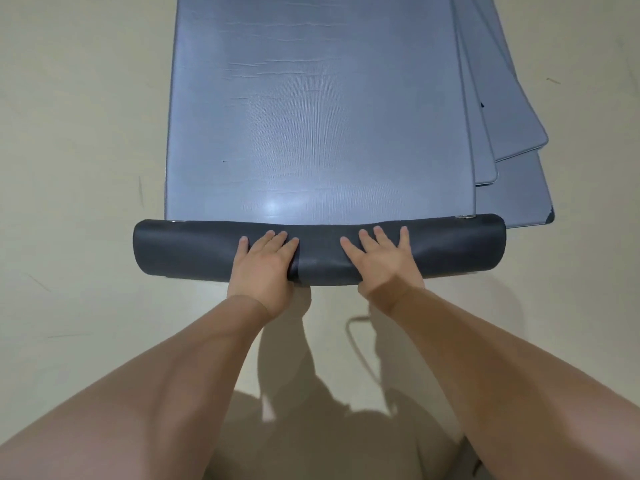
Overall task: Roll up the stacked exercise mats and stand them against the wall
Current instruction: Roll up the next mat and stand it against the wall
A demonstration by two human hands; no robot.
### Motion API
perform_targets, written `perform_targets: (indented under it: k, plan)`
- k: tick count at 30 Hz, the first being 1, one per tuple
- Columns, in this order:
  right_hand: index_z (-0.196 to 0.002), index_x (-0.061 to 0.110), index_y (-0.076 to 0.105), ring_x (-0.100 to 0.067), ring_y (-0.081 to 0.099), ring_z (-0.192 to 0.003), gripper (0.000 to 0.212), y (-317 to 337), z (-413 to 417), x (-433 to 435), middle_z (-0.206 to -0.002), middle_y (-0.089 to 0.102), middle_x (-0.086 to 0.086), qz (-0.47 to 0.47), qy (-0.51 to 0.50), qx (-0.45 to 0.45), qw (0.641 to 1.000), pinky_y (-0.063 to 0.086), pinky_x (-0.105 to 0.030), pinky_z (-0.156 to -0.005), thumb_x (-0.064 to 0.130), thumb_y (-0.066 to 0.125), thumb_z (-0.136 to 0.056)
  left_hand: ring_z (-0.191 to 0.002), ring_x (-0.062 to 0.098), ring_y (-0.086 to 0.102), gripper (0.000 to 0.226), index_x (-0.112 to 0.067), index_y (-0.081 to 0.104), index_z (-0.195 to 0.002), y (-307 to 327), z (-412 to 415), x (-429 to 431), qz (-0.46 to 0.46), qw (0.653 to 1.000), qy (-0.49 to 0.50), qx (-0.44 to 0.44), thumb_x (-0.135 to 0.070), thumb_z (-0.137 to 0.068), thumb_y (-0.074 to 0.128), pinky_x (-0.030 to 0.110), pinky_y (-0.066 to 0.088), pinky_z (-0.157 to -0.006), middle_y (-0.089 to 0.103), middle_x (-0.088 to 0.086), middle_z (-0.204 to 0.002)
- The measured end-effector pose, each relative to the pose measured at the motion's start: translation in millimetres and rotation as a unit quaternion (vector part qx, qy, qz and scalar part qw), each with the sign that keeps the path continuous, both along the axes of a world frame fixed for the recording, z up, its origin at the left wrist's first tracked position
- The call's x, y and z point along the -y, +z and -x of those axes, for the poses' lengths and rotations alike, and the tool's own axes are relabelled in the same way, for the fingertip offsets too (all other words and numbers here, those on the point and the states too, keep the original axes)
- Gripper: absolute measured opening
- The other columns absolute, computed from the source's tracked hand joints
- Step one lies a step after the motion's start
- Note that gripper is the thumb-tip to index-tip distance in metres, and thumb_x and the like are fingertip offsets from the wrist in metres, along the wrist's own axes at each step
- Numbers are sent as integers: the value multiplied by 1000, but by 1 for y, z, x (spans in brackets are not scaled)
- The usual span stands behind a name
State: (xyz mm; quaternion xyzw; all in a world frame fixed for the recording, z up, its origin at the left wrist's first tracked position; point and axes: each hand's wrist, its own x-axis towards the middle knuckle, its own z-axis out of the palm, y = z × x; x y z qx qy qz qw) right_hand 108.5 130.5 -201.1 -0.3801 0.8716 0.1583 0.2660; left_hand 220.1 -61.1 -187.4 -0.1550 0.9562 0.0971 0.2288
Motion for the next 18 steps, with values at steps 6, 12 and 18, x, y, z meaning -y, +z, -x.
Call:
perform_targets:
  k: [6,12,18]
  plan:
    - [-140,34,58,-24,61,-106,68,31,48,20,-111,69,7,88,-43,102,990,47,-47,-104,22,69,-74,-150,38,26,82,-10,37,-155,0,-14,-22,69,989,-44,-124,-28,-79,64,68,13,-117,33,16,-162]
    - [-123,42,74,-15,58,-85,61,50,89,43,-79,60,19,92,-104,213,967,42,-27,-59,18,74,-66,-156,38,-7,112,-10,-8,-160,-8,-24,-36,81,992,-54,-80,-42,-82,65,70,1,-118,-8,17,-170]
    - [-134,38,66,-19,61,-104,66,58,97,49,-110,66,12,100,-164,210,959,55,-35,-85,22,74,-71,-149,37,-33,119,-10,-43,-143,-3,10,-24,87,995,-57,7,-61,-91,50,71,-4,-116,-42,16,-158]
